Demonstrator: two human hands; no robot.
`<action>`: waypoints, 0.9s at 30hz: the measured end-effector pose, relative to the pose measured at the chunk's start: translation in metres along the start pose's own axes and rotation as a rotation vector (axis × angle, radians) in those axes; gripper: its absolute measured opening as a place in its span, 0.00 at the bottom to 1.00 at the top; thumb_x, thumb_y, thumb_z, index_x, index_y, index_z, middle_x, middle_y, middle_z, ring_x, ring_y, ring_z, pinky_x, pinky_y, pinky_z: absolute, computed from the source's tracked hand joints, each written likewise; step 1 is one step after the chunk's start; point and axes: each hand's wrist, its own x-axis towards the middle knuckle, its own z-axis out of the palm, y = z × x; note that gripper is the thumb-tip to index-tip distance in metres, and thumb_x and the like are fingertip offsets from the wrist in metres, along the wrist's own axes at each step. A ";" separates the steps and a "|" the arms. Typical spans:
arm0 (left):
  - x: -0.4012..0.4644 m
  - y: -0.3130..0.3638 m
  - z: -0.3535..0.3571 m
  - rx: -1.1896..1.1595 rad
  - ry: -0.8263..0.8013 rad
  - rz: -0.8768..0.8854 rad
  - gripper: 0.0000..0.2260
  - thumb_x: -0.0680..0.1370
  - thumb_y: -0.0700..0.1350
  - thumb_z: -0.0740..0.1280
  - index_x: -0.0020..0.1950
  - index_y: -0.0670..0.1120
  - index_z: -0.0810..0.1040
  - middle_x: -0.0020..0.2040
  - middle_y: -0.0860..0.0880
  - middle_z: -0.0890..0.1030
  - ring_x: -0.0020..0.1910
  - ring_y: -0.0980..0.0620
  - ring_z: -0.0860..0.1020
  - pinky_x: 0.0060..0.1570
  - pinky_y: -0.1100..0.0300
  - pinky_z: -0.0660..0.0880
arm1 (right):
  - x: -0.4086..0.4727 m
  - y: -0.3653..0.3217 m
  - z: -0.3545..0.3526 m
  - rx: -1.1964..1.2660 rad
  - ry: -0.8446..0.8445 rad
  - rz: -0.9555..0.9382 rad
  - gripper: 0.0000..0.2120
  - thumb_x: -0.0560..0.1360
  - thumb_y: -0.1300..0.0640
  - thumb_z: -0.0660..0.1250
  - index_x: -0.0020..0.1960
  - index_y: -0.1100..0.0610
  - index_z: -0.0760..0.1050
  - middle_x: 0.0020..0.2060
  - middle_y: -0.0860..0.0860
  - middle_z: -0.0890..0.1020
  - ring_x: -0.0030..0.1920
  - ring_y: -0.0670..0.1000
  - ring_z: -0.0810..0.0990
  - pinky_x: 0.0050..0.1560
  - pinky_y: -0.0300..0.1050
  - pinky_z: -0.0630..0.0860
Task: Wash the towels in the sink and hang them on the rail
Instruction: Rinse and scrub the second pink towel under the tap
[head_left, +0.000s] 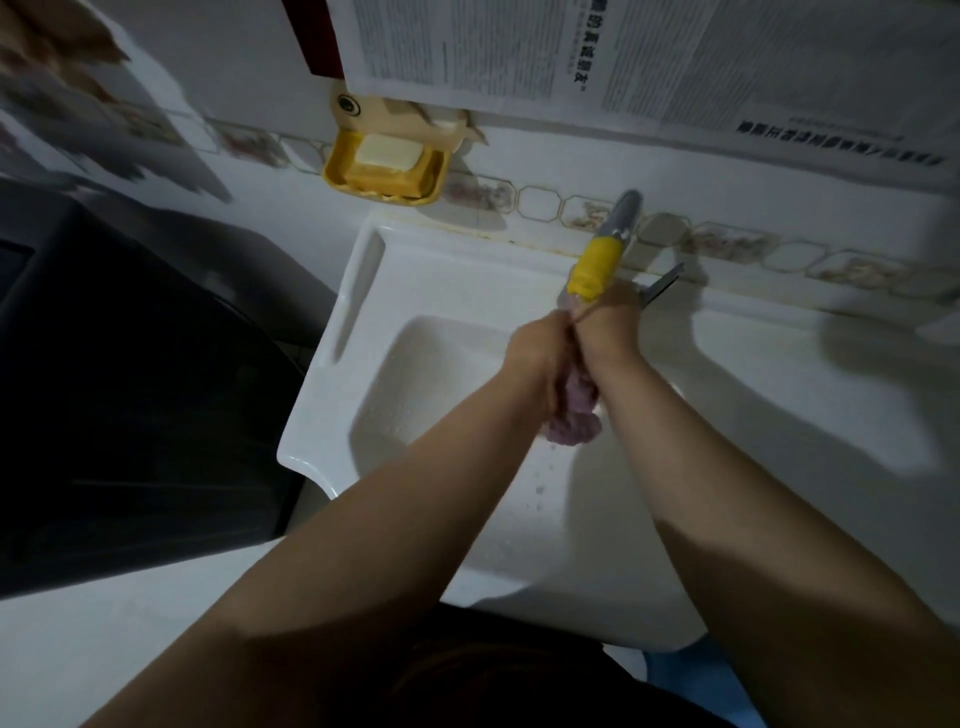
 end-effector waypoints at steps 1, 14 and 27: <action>0.002 0.006 -0.004 0.023 0.025 0.035 0.12 0.79 0.48 0.60 0.42 0.43 0.79 0.44 0.40 0.80 0.41 0.41 0.80 0.43 0.51 0.78 | -0.010 -0.002 0.007 0.050 0.018 -0.017 0.12 0.76 0.50 0.62 0.39 0.57 0.74 0.36 0.57 0.78 0.45 0.59 0.79 0.39 0.45 0.69; -0.009 0.008 -0.048 -0.380 -0.487 -0.045 0.14 0.79 0.51 0.63 0.58 0.42 0.71 0.48 0.43 0.78 0.45 0.47 0.79 0.50 0.54 0.78 | 0.003 0.007 0.000 0.064 -0.187 0.032 0.16 0.79 0.49 0.62 0.35 0.53 0.69 0.32 0.55 0.76 0.33 0.53 0.74 0.38 0.45 0.70; 0.010 -0.008 -0.127 0.198 0.055 0.408 0.09 0.82 0.44 0.60 0.62 0.51 0.72 0.34 0.45 0.73 0.25 0.50 0.70 0.25 0.61 0.63 | -0.005 0.045 -0.024 0.138 -0.348 0.022 0.09 0.80 0.59 0.60 0.43 0.55 0.75 0.37 0.53 0.80 0.38 0.50 0.76 0.36 0.39 0.73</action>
